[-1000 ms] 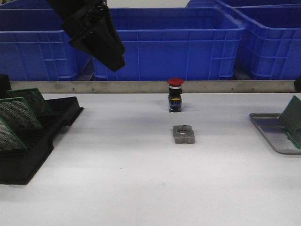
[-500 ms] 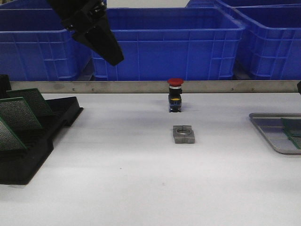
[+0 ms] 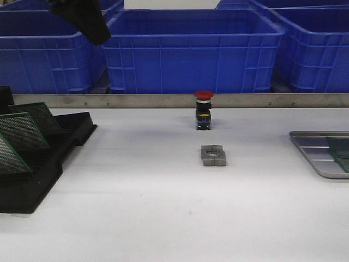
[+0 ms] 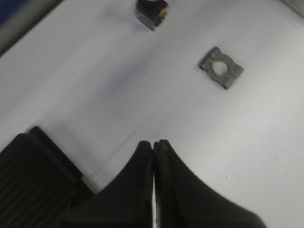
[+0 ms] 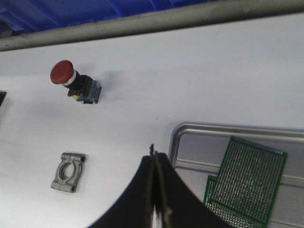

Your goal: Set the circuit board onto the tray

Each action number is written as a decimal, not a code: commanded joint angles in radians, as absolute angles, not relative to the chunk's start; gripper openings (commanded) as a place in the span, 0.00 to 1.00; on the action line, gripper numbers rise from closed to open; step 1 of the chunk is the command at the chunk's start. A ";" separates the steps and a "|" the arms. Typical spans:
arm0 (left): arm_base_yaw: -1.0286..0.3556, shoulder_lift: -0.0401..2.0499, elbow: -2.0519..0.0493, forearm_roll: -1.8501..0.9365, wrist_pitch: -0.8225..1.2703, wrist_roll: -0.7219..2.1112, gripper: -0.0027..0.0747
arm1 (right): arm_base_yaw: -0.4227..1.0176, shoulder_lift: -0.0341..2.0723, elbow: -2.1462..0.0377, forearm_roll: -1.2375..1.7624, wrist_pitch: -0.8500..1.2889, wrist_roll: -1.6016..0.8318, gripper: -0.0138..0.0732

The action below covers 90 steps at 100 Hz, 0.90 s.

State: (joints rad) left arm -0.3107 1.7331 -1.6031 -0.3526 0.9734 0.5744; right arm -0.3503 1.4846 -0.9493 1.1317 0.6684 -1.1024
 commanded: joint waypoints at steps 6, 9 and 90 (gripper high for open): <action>-0.295 1.608 -1.599 -0.345 0.834 0.435 0.01 | -0.348 1.352 -0.951 1.162 0.610 -1.119 0.09; -0.295 1.591 -1.587 -0.331 0.806 0.410 0.01 | -0.348 1.332 -0.943 1.162 0.586 -1.121 0.09; -0.295 0.854 -0.734 -0.221 0.075 0.218 0.01 | 0.239 0.875 -0.595 1.165 0.074 -1.268 0.09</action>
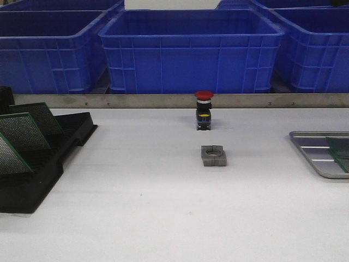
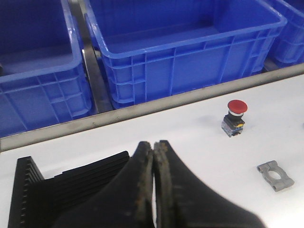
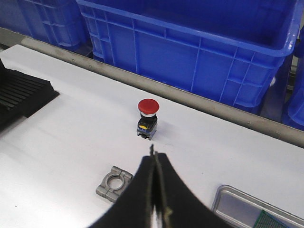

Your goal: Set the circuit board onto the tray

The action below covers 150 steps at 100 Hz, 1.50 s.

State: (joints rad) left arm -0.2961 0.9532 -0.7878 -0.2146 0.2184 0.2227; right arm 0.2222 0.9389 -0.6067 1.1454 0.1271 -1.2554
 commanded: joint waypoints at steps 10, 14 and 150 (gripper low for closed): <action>-0.295 0.756 -0.635 -0.221 0.033 0.218 0.01 | 0.240 0.809 -0.542 1.165 0.083 -1.268 0.09; -0.295 0.713 -0.596 -0.221 0.027 0.218 0.01 | 0.240 0.774 -0.518 1.165 0.083 -1.268 0.09; -0.295 0.177 -0.268 -0.221 0.015 0.218 0.01 | 0.240 0.141 -0.307 1.169 0.230 -1.267 0.09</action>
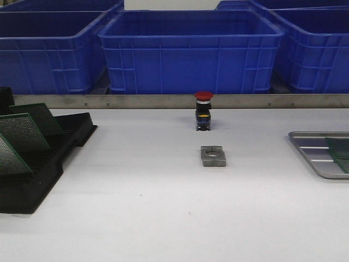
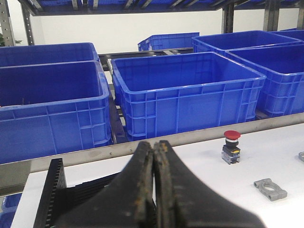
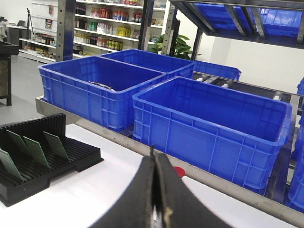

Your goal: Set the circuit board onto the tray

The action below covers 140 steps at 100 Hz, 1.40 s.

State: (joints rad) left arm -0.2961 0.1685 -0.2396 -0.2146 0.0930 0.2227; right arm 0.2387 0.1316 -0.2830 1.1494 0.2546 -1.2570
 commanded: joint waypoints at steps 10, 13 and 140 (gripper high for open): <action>-0.295 0.177 -0.268 -0.221 0.015 0.218 0.01 | 0.240 0.141 -0.307 1.169 0.230 -1.267 0.09; -0.295 0.177 -0.268 -0.221 0.015 0.218 0.01 | 0.240 0.141 -0.307 1.169 0.230 -1.267 0.09; -0.022 -0.037 0.051 0.026 0.155 -0.070 0.01 | 0.240 0.143 -0.307 1.169 0.245 -1.267 0.09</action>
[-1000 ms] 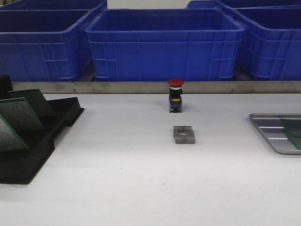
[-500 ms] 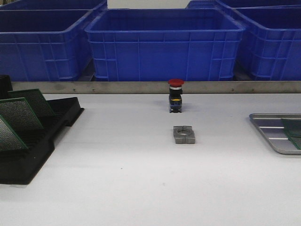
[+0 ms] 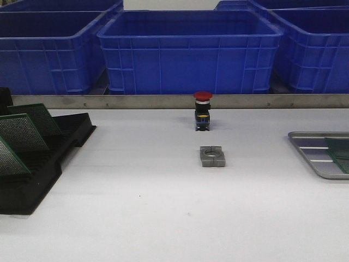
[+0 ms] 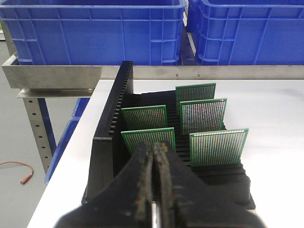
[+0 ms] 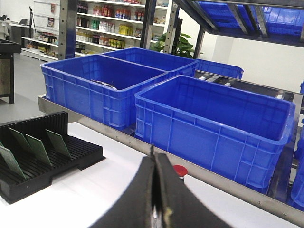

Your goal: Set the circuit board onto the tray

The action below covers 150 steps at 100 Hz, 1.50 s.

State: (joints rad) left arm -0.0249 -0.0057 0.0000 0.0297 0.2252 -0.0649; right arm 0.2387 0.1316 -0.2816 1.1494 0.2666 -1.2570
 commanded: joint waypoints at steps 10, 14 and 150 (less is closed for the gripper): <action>-0.022 -0.037 0.049 0.026 0.175 -0.070 0.01 | 0.240 0.143 -0.307 1.169 0.245 -1.267 0.09; -0.022 -0.037 0.049 0.024 0.177 -0.070 0.01 | 0.240 0.143 -0.307 1.169 0.245 -1.267 0.09; -0.022 -0.037 0.049 0.024 0.172 -0.070 0.01 | 0.048 0.143 -0.294 0.645 0.022 -0.746 0.09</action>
